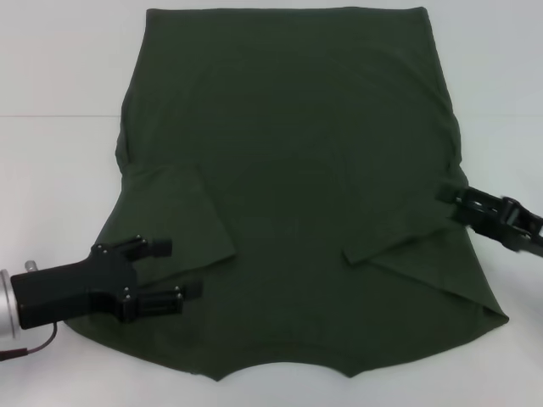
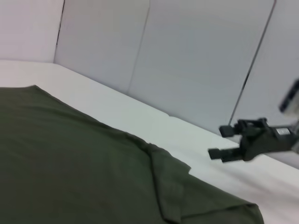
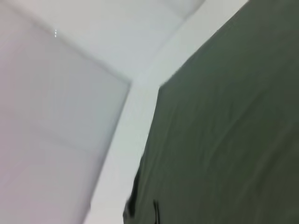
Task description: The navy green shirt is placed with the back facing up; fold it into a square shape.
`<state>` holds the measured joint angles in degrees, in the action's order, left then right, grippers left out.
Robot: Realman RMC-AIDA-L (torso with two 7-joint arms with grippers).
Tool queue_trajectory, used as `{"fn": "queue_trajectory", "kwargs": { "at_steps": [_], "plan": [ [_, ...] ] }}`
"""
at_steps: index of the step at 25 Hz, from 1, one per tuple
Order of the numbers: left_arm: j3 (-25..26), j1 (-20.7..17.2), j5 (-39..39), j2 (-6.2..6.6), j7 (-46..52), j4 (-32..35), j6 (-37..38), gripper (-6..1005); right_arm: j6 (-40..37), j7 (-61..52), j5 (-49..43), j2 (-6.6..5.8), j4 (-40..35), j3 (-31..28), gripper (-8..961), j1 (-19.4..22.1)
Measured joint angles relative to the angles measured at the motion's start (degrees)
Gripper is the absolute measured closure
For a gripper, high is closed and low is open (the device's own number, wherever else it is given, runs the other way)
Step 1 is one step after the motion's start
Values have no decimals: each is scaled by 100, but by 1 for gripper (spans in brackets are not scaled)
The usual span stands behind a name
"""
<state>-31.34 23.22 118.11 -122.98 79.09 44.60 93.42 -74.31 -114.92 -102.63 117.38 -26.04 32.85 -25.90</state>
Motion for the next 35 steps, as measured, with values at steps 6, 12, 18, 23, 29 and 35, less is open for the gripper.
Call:
{"fn": "queue_trajectory", "kwargs": {
  "at_steps": [6, 12, 18, 23, 29, 35],
  "plan": [
    [41, 19, -116, -16, -16, -8, 0, 76, 38, 843, 373, 212, 384, -705, 141, 414],
    [39, 41, -167, -15, -1, -12, -3, 76, 406, 1287, 409, 234, 608, -1047, 147, 447],
    [41, 61, -167, -15, -24, -16, -16, 76, 962, 1433, 413, 242, 751, -1029, 145, 226],
    [41, 60, -167, -15, -29, -16, -18, 77, 1294, 1498, 416, 248, 798, -993, 145, 98],
    [41, 61, -167, -15, -26, -8, -18, 77, 1600, 1501, 394, 251, 868, -982, 145, -56],
    [41, 72, -165, -15, -22, 3, -18, 77, 1884, 1516, 388, 250, 959, -937, 146, -226]
  ]
}}
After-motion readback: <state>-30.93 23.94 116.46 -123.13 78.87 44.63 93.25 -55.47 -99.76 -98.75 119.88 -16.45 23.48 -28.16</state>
